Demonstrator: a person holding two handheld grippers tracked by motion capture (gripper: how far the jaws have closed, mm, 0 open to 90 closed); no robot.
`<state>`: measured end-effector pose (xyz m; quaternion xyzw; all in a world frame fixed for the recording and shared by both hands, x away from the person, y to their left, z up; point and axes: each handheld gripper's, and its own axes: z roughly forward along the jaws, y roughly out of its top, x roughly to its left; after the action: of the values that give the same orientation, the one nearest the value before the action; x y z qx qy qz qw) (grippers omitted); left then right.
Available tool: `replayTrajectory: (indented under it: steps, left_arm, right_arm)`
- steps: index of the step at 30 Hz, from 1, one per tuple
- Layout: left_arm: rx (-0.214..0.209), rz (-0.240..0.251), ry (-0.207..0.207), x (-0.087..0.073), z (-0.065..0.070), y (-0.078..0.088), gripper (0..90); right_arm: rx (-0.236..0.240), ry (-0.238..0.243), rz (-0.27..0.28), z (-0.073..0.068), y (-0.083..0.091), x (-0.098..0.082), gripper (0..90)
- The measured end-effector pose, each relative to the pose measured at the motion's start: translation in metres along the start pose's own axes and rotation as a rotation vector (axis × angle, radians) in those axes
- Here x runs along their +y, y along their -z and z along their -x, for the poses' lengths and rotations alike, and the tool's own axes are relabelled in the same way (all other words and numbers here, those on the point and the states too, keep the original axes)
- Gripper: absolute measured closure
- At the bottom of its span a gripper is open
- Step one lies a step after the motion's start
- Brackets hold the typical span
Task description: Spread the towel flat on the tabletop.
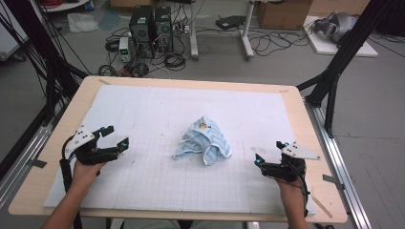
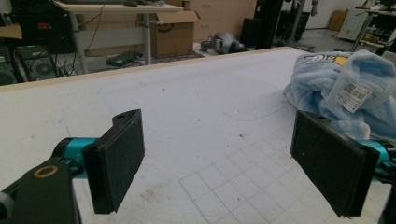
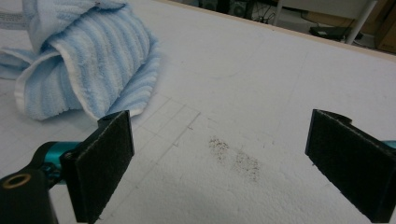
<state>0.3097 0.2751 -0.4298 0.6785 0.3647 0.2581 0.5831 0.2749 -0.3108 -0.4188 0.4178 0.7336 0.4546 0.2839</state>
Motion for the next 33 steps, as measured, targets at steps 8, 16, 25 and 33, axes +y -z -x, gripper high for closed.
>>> replayTrajectory:
  steps: [8, 16, 25, 33]
  left_arm:
    - [-0.013, -0.003, 0.017, -0.002, 0.002, -0.002, 18.0]
    - [-0.013, -0.040, -0.007, -0.004, 0.005, -0.007, 18.7]
    - [-0.053, -0.008, 0.015, 0.005, 0.011, -0.013, 18.6]
    - [-0.130, -0.011, 0.001, 0.022, 0.020, -0.024, 20.8]
  right_arm:
    - [0.020, -0.033, 0.007, 0.004, 0.000, -0.001, 6.9]
    - [0.033, -0.052, -0.005, 0.001, 0.000, -0.002, 6.9]
    - [0.045, -0.038, -0.008, -0.001, -0.003, 0.000, 6.9]
    - [0.073, -0.058, -0.009, -0.002, -0.001, 0.001, 6.9]
